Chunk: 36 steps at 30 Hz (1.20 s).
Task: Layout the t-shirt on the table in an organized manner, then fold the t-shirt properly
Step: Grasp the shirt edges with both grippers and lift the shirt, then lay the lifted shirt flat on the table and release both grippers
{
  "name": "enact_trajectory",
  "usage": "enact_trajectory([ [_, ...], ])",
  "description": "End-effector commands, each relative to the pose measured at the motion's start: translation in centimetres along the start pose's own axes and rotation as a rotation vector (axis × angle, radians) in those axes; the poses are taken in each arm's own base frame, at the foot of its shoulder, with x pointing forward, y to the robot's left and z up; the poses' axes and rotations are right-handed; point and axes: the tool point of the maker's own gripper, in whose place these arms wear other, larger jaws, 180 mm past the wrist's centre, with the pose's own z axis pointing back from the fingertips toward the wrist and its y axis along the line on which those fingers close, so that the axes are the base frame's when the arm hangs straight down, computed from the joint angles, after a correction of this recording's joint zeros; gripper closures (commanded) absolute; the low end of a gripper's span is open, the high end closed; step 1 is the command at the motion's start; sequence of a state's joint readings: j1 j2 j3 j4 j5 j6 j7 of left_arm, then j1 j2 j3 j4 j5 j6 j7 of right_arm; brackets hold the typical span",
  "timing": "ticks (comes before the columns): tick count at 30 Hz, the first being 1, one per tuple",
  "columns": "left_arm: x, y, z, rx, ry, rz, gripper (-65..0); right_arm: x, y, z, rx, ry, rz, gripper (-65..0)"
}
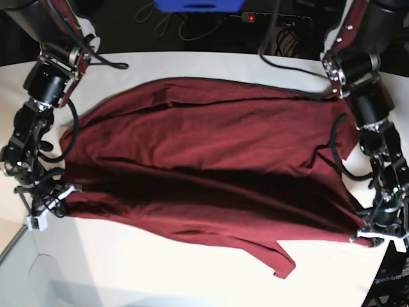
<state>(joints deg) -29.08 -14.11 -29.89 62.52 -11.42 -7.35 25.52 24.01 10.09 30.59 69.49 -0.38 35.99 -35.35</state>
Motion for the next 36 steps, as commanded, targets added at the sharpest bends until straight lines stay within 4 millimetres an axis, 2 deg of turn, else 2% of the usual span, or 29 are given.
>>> enact_trajectory([
  [1,2.6,0.2,-0.1,0.004,-0.068,-0.001,-0.3,2.7,-1.9,0.6,-0.036,-0.080,-0.017,0.0],
  [3,2.3,0.2,-0.4,0.005,-0.055,0.005,-0.3,1.8,-2.5,0.4,-0.042,-0.063,-0.059,0.0],
  [5,1.8,-0.6,-1.0,-0.009,-0.035,0.007,-0.3,1.1,-2.3,-0.1,-0.031,-0.045,-0.074,0.0],
  [7,0.7,-1.8,-1.5,-0.030,-0.001,0.001,-0.3,1.6,-2.2,-0.4,-0.023,-0.054,-0.083,0.0],
  [9,-0.5,-2.1,-1.9,-0.035,0.032,-0.004,-0.3,1.7,-1.9,-0.8,-0.013,-0.070,-0.096,0.0],
  [13,-1.0,-2.8,-2.4,-0.048,0.019,-0.017,-0.4,2.3,-1.9,-0.9,-0.012,-0.106,-0.103,0.0],
  [16,-2.6,-3.3,-2.8,-0.057,0.043,-0.031,-0.4,3.1,-1.7,-1.4,0.001,-0.119,-0.116,0.0],
  [17,-2.5,-3.7,-3.1,-0.064,0.041,-0.035,-0.5,3.3,-1.6,-1.7,0.006,-0.118,-0.123,0.0],
  [23,-3.6,-4.1,-3.9,-0.065,0.082,-0.022,-0.6,1.8,-2.0,-2.4,0.016,-0.070,-0.145,0.0],
  [26,-4.4,-4.1,-4.5,-0.055,0.120,-0.002,-6.5,1.3,-2.1,-3.0,0.028,-0.038,-0.165,-9.2],
  [31,-3.7,-4.5,-4.7,-0.059,0.113,0.005,-28.5,0.9,-3.2,-2.7,0.010,-0.028,-0.165,-30.7],
  [32,-3.3,-4.5,-4.7,-0.062,0.104,0.005,-31.3,0.9,-3.3,-2.7,0.009,-0.029,-0.168,-34.1],
  [34,-2.5,-4.7,-4.6,-0.067,0.085,0.001,-33.0,0.6,-3.4,-2.6,0.007,-0.024,-0.167,-38.1],
  [36,-1.9,-4.7,-4.3,-0.070,0.061,-0.006,-32.9,0.4,-3.9,-1.9,-0.011,-0.034,-0.149,-39.2],
])
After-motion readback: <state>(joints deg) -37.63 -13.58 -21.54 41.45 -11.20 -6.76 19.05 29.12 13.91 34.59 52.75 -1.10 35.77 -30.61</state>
